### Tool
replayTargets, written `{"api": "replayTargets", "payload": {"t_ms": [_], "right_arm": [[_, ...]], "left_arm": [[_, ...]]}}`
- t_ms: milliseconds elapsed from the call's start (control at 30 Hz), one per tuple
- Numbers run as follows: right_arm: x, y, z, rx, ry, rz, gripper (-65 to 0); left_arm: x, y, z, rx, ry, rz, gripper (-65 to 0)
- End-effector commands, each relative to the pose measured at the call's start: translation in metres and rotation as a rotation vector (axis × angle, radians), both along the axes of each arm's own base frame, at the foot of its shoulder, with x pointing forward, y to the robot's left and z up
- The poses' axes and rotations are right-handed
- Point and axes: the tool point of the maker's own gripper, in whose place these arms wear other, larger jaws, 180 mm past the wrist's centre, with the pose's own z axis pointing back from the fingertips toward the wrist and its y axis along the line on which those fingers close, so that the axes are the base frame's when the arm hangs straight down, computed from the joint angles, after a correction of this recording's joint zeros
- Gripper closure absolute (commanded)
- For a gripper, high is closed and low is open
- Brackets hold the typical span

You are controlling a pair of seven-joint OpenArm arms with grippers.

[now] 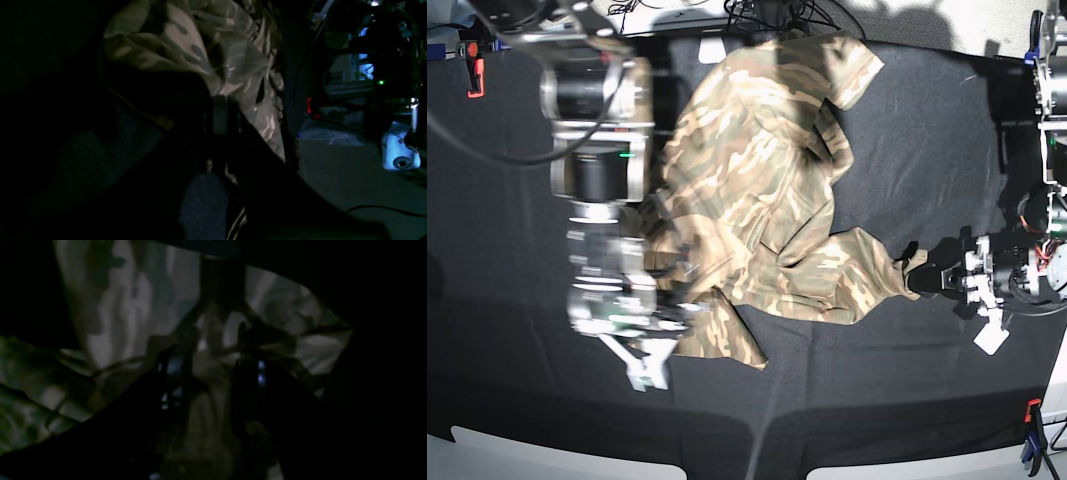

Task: Layout the t-shirt on the table in an organized manner, then fold the t-shirt properly
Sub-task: 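Lower the right gripper onto the shirt hem and grasp it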

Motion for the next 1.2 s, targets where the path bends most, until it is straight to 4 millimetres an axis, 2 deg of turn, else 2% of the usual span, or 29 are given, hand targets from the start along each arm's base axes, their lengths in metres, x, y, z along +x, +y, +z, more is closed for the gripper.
{"api": "replayTargets", "payload": {"t_ms": [0,200,433,733,800,833,933,1033,1167], "right_arm": [[0.018,0.001,0.024,-0.011,-0.074,-0.007,-23.9],[0.022,0.017,0.028,-0.017,-0.093,-0.007,-23.9],[0.020,0.002,0.026,-0.066,-0.089,-0.054,-23.9],[0.014,-0.027,0.020,0.004,-0.077,-0.170,-23.9],[0.014,-0.028,0.019,0.035,-0.075,-0.187,-23.9],[0.013,-0.027,0.018,0.044,-0.074,-0.189,-23.0],[0.011,-0.025,0.015,0.045,-0.067,-0.186,-14.1],[0.008,-0.026,0.012,0.042,-0.053,-0.188,-0.8],[0.001,-0.025,0.006,0.036,0.004,-0.180,0.0]], "left_arm": [[0.014,0.006,0.022,-0.016,-0.065,0.016,0.0],[0.014,0.006,0.022,-0.016,-0.065,0.016,0.0],[0.014,0.006,0.022,-0.016,-0.065,0.016,0.0],[0.014,0.006,0.022,-0.016,-0.065,0.016,0.0],[0.014,0.006,0.022,-0.016,-0.065,0.016,0.0],[0.014,0.006,0.022,-0.016,-0.065,0.016,0.0],[0.014,0.006,0.022,-0.016,-0.065,0.016,0.0],[0.014,0.006,0.022,-0.016,-0.065,0.016,0.0],[0.014,0.006,0.022,-0.016,-0.065,0.016,0.0]]}}
